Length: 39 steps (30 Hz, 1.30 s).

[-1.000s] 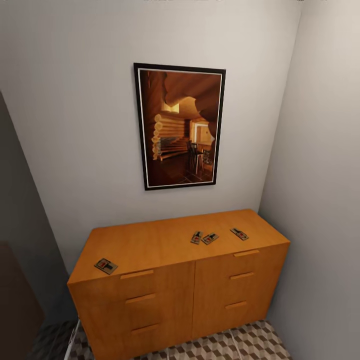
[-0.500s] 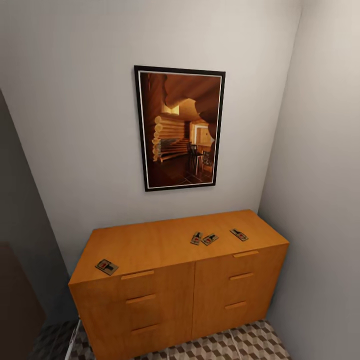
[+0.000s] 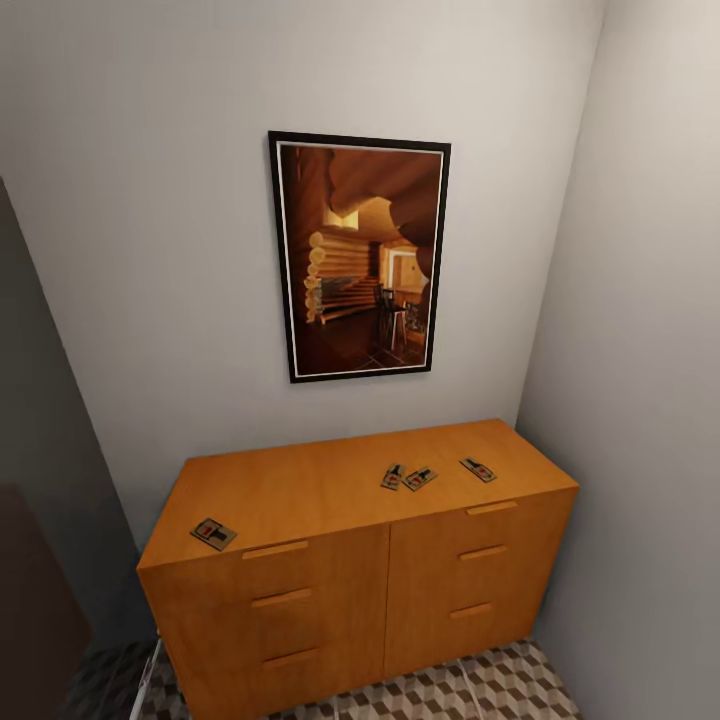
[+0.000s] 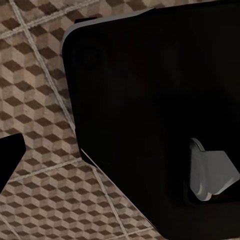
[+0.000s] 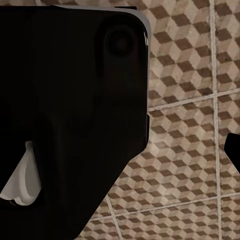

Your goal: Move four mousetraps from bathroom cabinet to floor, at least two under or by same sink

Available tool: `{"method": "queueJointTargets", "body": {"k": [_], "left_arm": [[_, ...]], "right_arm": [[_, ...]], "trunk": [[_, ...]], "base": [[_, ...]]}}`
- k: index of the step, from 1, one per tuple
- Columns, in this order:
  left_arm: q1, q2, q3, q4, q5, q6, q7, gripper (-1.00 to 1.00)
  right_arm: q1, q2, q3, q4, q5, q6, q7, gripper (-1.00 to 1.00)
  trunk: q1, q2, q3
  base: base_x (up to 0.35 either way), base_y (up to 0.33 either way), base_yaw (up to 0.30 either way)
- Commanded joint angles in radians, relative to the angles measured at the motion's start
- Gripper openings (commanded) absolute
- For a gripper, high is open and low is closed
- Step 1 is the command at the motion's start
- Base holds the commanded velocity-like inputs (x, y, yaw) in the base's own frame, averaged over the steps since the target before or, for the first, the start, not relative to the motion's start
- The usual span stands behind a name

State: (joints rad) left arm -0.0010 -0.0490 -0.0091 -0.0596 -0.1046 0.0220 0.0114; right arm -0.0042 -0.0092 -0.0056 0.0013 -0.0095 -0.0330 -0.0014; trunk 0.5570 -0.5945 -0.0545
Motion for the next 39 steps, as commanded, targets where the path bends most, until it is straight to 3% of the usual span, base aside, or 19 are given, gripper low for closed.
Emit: {"method": "queueJointTargets", "body": {"k": [1, 36, 39], "left_arm": [[0.000, 0.000, 0.000, -0.002, -0.010, 0.002, 0.001, 1.00], [0.000, -0.001, 0.001, -0.002, -0.010, 0.003, 0.002, 1.00], [0.000, -0.001, 0.001, -0.002, -0.010, 0.003, 0.002, 1.00]], "right_arm": [[0.000, 0.000, -0.001, 0.000, -0.001, -0.003, 0.000, 1.00], [0.000, 0.000, -0.001, 0.000, -0.003, -0.004, 0.000, 1.00], [0.000, 0.000, -0.001, 0.000, -0.003, -0.004, 0.000, 1.00]], "trunk": [[0.000, -0.001, -0.002], [0.000, -0.001, -0.002], [-0.011, 0.020, 0.008]], "base": [[0.000, 0.000, 0.000], [0.000, 0.000, 0.000], [0.000, 0.000, 0.000]]}}
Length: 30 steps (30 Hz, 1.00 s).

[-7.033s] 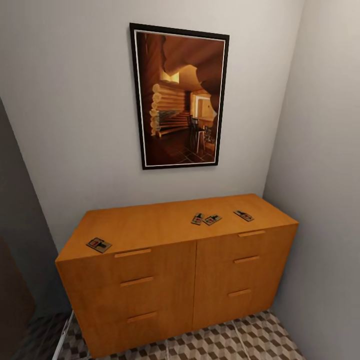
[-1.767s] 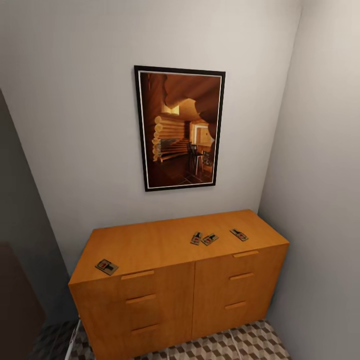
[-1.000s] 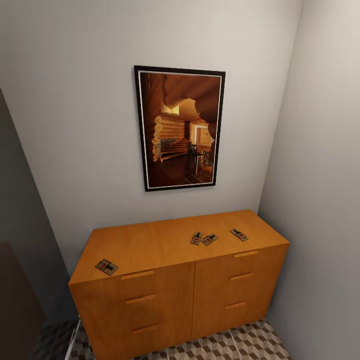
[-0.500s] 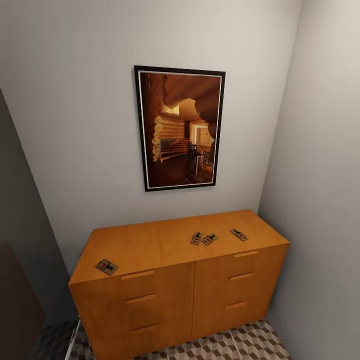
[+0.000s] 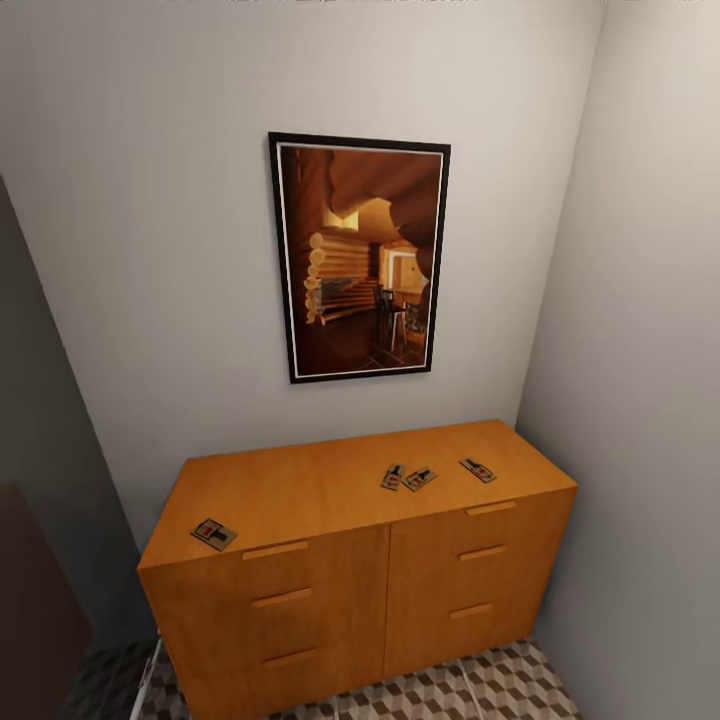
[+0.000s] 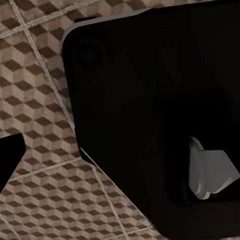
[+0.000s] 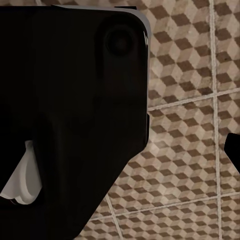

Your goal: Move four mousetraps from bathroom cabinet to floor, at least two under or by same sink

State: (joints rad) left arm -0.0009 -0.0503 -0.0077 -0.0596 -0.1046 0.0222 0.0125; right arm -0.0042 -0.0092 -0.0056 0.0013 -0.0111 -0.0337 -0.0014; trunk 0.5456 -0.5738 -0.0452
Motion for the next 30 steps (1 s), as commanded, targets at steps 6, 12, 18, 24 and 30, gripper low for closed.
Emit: {"method": "queueJointTargets", "body": {"k": [6, 12, 18, 24, 30], "left_arm": [[0.000, 0.000, 0.000, -0.002, -0.010, 0.003, 0.000, 1.00], [-0.001, 0.000, 0.000, -0.002, -0.011, 0.004, 0.000, 1.00], [0.000, 0.000, -0.001, -0.002, -0.011, 0.004, 0.000, 1.00], [0.000, 0.000, -0.001, -0.002, -0.010, 0.004, -0.002, 1.00], [0.000, 0.001, -0.001, -0.002, -0.010, 0.004, -0.005, 1.00]], "right_arm": [[0.000, 0.000, 0.000, 0.000, -0.001, -0.003, 0.000, 1.00], [0.000, 0.000, 0.000, 0.000, -0.001, -0.003, 0.000, 1.00], [0.000, 0.000, 0.000, 0.000, -0.001, -0.002, 0.000, 1.00], [0.000, 0.000, 0.000, 0.000, -0.001, -0.002, 0.000, 1.00], [0.000, 0.000, 0.000, 0.000, -0.001, -0.002, 0.000, 1.00]], "trunk": [[-0.023, 0.041, 0.017], [-0.046, 0.083, 0.036], [-0.069, 0.125, 0.055], [-0.092, 0.167, 0.074], [-0.096, 0.174, 0.077]], "base": [[0.000, 0.000, 0.000], [0.000, 0.000, 0.000], [0.000, 0.000, 0.000], [0.000, 0.000, 0.000], [0.000, 0.000, 0.000]]}}
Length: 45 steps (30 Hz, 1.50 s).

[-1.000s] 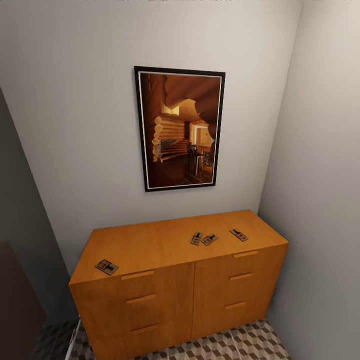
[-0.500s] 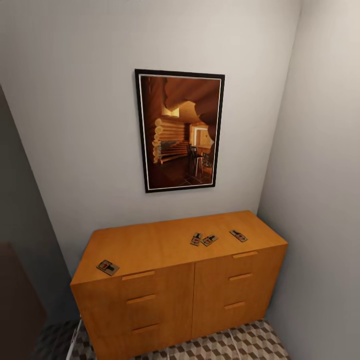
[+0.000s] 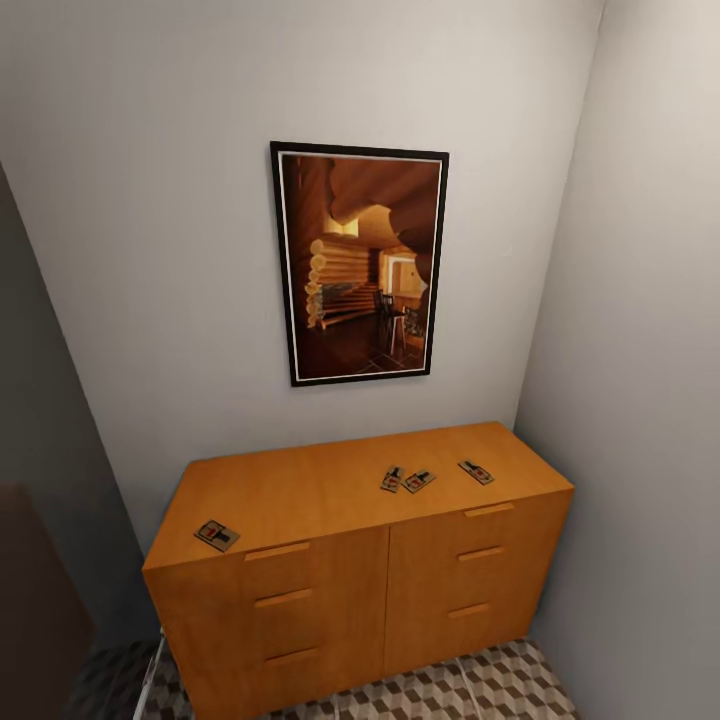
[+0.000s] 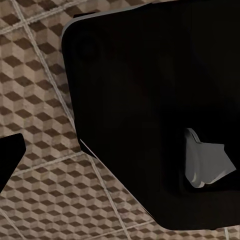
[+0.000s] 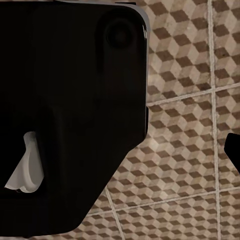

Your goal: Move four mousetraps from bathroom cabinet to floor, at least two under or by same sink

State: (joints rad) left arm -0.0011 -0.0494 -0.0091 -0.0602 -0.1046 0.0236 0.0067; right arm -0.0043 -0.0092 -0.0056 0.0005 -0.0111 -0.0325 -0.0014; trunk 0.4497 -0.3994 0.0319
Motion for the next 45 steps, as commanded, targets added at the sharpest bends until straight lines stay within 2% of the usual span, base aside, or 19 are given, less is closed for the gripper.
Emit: {"method": "queueJointTargets", "body": {"k": [1, 45], "left_arm": [[0.000, 0.000, 0.000, -0.001, -0.010, 0.002, 0.000, 1.00], [0.001, 0.000, 0.000, -0.001, -0.010, 0.001, 0.001, 1.00]], "right_arm": [[-0.001, 0.000, 0.000, 0.001, -0.001, -0.004, 0.000, 1.00], [0.000, 0.000, 0.000, 0.001, -0.001, -0.003, 0.000, 1.00]], "trunk": [[0.000, -0.001, 0.000], [0.000, -0.001, 0.000]], "base": [[0.000, 0.000, 0.000], [0.000, 0.000, 0.000]]}}
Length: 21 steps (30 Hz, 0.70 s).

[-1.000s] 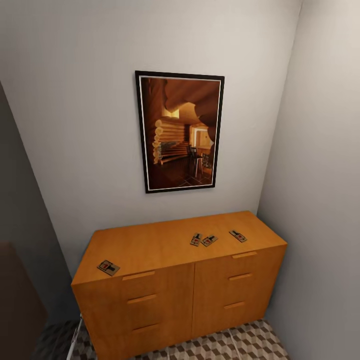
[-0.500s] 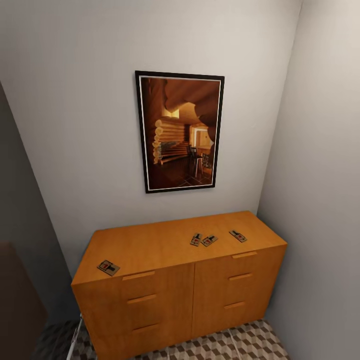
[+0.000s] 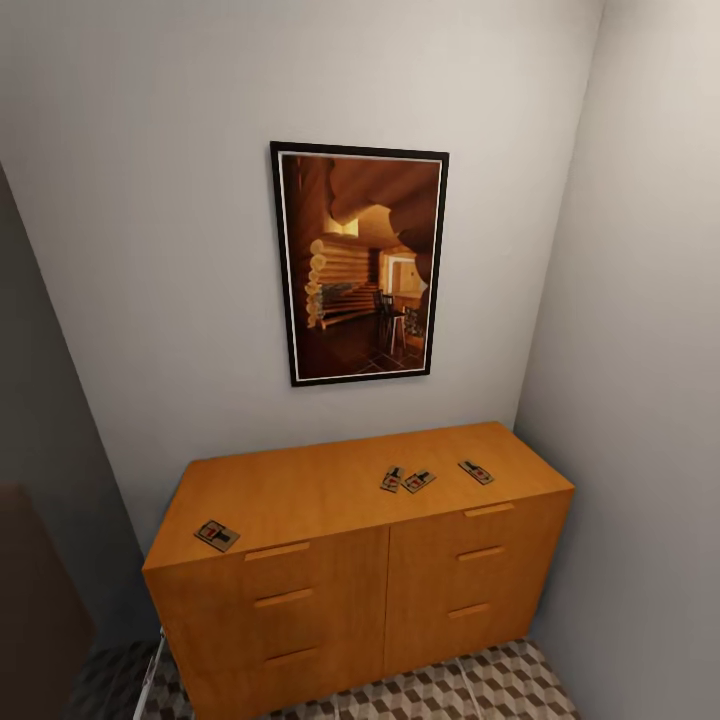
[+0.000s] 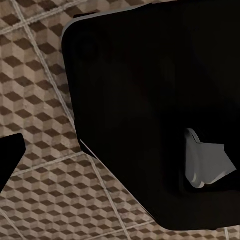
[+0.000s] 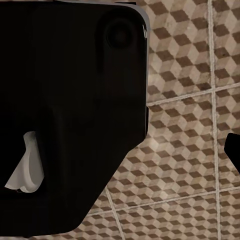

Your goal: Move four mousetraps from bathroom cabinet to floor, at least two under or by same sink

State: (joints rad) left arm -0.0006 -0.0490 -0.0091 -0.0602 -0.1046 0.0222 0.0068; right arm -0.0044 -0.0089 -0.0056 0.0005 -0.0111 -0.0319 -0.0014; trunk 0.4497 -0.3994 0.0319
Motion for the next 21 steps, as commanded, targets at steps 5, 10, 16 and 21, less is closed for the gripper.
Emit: {"method": "queueJointTargets", "body": {"k": [5, 10, 16, 21], "left_arm": [[0.000, 0.000, 0.000, -0.001, -0.010, 0.002, 0.001, 1.00], [-0.001, 0.000, 0.000, -0.001, -0.010, 0.002, 0.001, 1.00], [-0.001, 0.000, 0.000, -0.001, -0.010, 0.001, 0.001, 1.00], [-0.001, -0.001, 0.001, -0.001, -0.010, 0.001, 0.003, 1.00]], "right_arm": [[0.000, 0.000, 0.000, 0.001, -0.002, -0.003, 0.000, 1.00], [0.000, 0.000, 0.000, 0.001, -0.002, -0.003, 0.000, 1.00], [0.000, 0.000, 0.000, 0.001, -0.002, -0.004, 0.000, 1.00], [0.000, 0.000, 0.000, 0.001, -0.002, -0.004, 0.000, 1.00]], "trunk": [[0.000, -0.001, 0.000], [0.000, -0.001, 0.000], [0.000, -0.001, 0.000], [0.000, -0.001, 0.000]], "base": [[0.000, 0.000, 0.000], [0.000, 0.000, 0.000], [0.000, 0.000, 0.000], [0.000, 0.000, 0.000]]}}
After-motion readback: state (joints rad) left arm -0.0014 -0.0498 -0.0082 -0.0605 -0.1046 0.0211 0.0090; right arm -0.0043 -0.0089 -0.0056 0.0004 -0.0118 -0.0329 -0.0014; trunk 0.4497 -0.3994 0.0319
